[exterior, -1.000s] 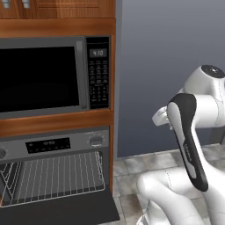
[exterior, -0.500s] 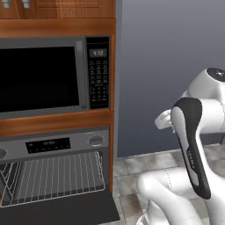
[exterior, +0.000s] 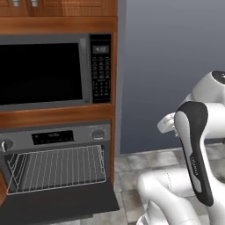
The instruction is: Take the fish from the oven and place it on the plate on the counter.
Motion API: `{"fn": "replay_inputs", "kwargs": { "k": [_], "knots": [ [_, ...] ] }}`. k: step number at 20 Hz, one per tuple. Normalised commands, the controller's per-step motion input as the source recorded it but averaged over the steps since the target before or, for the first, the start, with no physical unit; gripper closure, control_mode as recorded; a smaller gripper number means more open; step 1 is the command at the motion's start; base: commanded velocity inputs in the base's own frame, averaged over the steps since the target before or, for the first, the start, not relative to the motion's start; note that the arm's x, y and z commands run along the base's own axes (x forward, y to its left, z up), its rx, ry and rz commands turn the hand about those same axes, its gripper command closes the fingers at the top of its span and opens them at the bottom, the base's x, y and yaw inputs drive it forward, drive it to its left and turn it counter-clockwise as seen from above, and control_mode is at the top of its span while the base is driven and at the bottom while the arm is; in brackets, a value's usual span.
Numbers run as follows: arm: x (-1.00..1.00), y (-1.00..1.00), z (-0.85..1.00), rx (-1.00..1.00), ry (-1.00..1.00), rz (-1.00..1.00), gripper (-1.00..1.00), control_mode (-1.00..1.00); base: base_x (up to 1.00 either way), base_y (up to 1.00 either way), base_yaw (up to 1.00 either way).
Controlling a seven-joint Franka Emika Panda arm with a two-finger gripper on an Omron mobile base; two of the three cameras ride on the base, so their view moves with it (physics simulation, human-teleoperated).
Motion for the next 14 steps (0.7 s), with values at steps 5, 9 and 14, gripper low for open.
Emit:
{"fn": "replay_inputs", "kwargs": {
  "k": [5, 9, 14],
  "knots": [
    [0.0, 0.0, 0.0, 0.0, 0.0, 0.0, 1.0, 1.0, -0.19, -0.18, 0.19],
    [0.0, 0.0, 0.0, 0.0, 0.0, 0.0, 1.0, 1.0, -0.42, -0.17, 0.25],
    [0.0, 0.0, 0.0, 0.0, 0.0, 0.0, 1.0, 1.0, -0.4, -0.13, 0.29]
  ]
}}
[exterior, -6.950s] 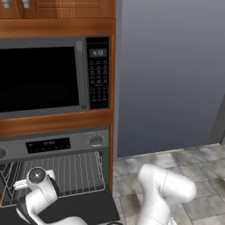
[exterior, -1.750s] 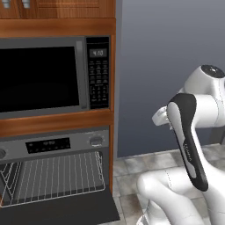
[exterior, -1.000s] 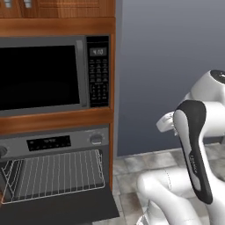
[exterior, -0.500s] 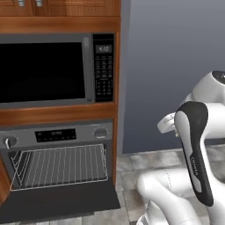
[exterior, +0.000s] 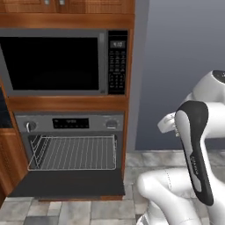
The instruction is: Take the fish from the oven and place it on the plate on the counter.
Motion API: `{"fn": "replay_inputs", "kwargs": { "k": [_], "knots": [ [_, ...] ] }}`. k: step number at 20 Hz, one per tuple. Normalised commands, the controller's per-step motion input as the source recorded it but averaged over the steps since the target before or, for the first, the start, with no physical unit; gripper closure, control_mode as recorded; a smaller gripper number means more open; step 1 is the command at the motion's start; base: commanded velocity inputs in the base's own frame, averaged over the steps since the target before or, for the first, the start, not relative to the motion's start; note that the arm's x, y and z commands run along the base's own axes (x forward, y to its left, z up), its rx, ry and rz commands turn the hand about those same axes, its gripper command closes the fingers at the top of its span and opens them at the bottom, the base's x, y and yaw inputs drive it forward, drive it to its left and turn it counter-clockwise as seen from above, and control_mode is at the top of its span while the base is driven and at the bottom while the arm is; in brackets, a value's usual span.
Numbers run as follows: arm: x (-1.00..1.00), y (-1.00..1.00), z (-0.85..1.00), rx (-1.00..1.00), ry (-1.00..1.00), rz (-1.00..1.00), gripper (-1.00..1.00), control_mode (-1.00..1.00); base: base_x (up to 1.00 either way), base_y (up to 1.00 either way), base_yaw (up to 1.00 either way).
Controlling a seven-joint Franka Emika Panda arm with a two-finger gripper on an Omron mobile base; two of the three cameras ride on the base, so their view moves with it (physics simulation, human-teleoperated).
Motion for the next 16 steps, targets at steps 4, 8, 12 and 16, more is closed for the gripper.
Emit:
{"fn": "replay_inputs", "kwargs": {
  "k": [4, 8, 12, 16],
  "knots": [
    [0.0, 0.0, 0.0, 0.0, 0.0, 0.0, 1.0, 1.0, -0.12, -0.17, 0.38],
    [0.0, 0.0, 0.0, 0.0, 0.0, 0.0, 1.0, 1.0, 0.0, 0.0, 0.38],
    [0.0, 0.0, 0.0, 0.0, 0.0, 0.0, 1.0, 1.0, 0.0, 0.34, 0.44],
    [0.0, 0.0, 0.0, 0.0, 0.0, 0.0, 1.0, 1.0, 0.06, 0.73, 0.51]
  ]
}}
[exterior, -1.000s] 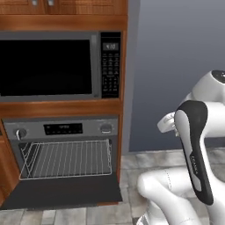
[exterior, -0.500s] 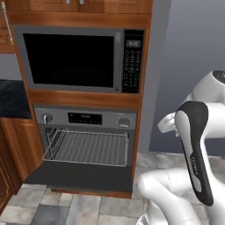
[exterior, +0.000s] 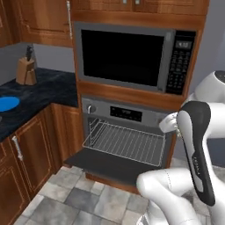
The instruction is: Take the fish from the oven and place it on the plate on the counter.
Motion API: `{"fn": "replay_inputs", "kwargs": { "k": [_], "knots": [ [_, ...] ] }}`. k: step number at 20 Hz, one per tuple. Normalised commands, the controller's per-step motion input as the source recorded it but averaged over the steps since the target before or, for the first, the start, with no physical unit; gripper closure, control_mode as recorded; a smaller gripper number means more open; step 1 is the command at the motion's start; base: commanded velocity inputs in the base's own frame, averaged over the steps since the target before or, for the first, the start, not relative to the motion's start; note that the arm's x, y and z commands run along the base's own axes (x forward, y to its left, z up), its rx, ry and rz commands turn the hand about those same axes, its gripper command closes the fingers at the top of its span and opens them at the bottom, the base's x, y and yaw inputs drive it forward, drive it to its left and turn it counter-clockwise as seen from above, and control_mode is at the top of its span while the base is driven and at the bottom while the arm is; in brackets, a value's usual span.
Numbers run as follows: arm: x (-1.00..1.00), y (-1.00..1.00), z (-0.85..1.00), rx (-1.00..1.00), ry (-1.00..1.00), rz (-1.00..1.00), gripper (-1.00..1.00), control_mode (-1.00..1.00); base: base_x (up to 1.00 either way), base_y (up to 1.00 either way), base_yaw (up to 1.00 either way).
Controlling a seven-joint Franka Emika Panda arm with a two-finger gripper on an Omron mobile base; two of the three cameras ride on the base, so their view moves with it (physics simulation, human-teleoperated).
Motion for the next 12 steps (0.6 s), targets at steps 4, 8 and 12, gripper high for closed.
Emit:
{"fn": "replay_inputs", "kwargs": {
  "k": [4, 8, 12],
  "knots": [
    [0.0, 0.0, 0.0, 0.0, 0.0, 0.0, 1.0, 1.0, 0.28, 0.96, 0.52],
    [0.0, 0.0, 0.0, 0.0, 0.0, 0.0, 1.0, 1.0, 0.66, 0.94, 0.43],
    [0.0, 0.0, 0.0, 0.0, 0.0, 0.0, 1.0, 1.0, 0.94, 0.61, 0.26]
  ]
}}
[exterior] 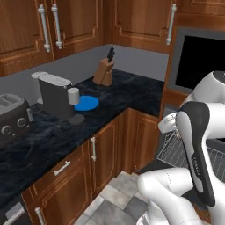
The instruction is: Take the fish from the oven and place it on the plate on the counter.
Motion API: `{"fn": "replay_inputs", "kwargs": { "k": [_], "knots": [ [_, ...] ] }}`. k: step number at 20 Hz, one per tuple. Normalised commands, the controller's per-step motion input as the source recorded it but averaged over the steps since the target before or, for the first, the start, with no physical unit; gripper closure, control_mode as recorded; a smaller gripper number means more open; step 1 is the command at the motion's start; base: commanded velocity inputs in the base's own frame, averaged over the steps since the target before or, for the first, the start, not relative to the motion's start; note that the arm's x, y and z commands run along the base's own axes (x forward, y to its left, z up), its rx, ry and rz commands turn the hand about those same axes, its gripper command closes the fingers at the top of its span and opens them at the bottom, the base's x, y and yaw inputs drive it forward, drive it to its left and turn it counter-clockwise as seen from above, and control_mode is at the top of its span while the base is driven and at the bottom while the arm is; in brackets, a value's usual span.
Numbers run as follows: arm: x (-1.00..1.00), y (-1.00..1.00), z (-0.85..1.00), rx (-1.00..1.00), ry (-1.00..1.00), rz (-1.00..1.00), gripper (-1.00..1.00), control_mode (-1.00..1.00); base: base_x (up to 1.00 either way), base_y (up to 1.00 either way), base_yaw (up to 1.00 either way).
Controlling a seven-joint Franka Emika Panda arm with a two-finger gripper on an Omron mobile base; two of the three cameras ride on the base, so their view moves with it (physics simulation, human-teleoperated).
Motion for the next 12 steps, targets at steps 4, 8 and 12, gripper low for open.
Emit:
{"fn": "replay_inputs", "kwargs": {
  "k": [4, 8, 12],
  "knots": [
    [0.0, 0.0, 0.0, 0.0, 0.0, 0.0, 1.0, 1.0, 1.0, 0.1, 0.05],
    [0.0, 0.0, 0.0, 0.0, 0.0, 0.0, 1.0, 1.0, 0.83, 0.0, 0.0],
    [0.0, 0.0, 0.0, 0.0, 0.0, 0.0, 1.0, 1.0, 0.82, 0.02, 0.01]
  ]
}}
